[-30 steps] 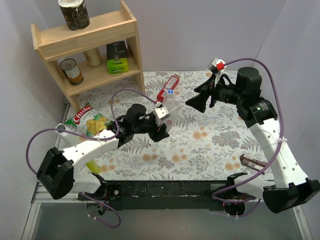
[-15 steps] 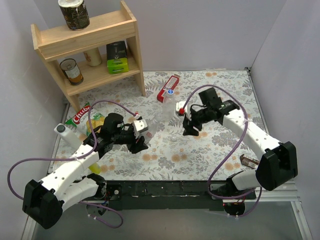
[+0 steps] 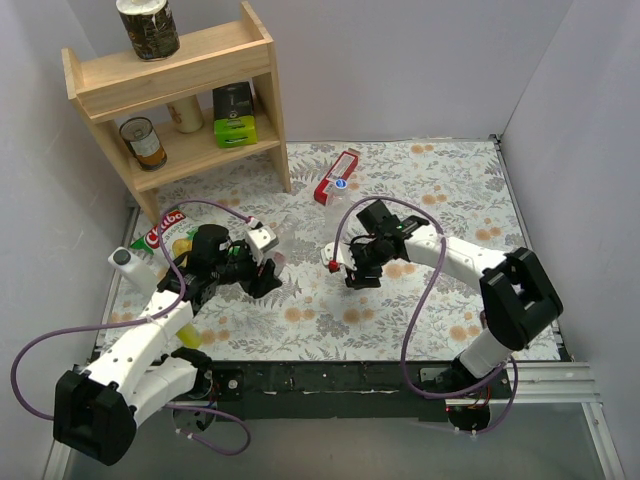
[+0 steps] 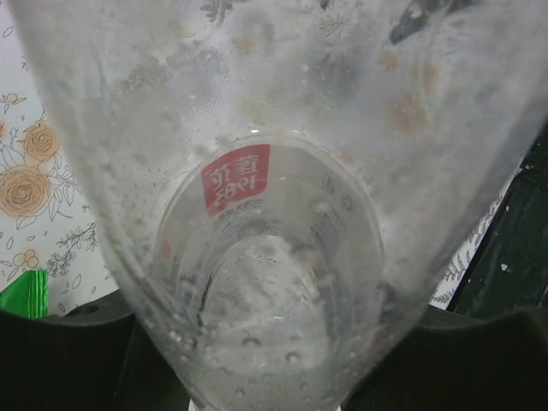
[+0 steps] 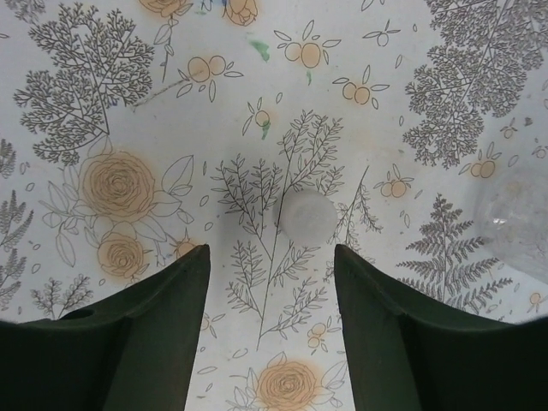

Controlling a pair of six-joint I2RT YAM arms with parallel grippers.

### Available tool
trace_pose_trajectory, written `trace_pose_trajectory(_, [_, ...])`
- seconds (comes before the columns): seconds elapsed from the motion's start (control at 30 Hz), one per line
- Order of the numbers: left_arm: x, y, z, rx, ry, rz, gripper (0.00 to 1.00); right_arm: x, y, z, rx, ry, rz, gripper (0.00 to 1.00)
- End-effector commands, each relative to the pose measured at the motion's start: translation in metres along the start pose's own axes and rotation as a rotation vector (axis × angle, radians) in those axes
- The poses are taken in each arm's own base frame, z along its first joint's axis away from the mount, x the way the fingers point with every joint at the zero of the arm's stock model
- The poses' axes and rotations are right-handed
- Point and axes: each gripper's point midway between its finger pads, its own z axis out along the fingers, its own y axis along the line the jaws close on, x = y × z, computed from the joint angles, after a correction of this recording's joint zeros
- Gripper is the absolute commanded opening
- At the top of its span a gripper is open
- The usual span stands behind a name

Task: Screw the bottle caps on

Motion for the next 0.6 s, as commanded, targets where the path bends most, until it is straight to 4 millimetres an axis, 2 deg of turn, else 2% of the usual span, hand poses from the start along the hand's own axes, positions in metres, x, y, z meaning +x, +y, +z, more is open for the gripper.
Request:
trace_pose_trajectory(0.0, [-0.011, 0.005, -0.006, -0.016, -0.056, 0.001, 0.0, -0.004, -0.029, 0.007, 0.06, 0.022, -0.065, 0.66])
trace_pose_trajectory(0.27, [-0.012, 0.004, -0.008, -0.011, -0.064, 0.002, 0.0, 0.005, -0.041, 0.025, 0.052, 0.048, -0.025, 0.65])
trace_pose_trajectory(0.57, [-0.011, 0.005, -0.008, -0.011, -0.066, -0.001, 0.0, 0.018, -0.032, 0.037, 0.002, 0.077, -0.015, 0.56])
